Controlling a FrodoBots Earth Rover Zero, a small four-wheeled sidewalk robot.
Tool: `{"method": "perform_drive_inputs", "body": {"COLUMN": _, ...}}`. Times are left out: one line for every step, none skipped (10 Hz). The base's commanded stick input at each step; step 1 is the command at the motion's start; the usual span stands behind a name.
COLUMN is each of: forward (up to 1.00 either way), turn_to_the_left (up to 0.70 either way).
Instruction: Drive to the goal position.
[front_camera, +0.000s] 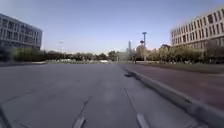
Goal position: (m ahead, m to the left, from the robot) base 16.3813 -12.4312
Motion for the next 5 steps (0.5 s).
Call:
{"method": "perform_drive_inputs", "body": {"forward": 0.60, "turn_to_the_left": 0.00}}
{"method": "perform_drive_inputs", "body": {"forward": 0.60, "turn_to_the_left": 0.00}}
{"method": "perform_drive_inputs", "body": {"forward": 0.60, "turn_to_the_left": 0.00}}
{"method": "perform_drive_inputs", "body": {"forward": 0.60, "turn_to_the_left": 0.00}}
{"method": "perform_drive_inputs", "body": {"forward": 0.60, "turn_to_the_left": 0.00}}
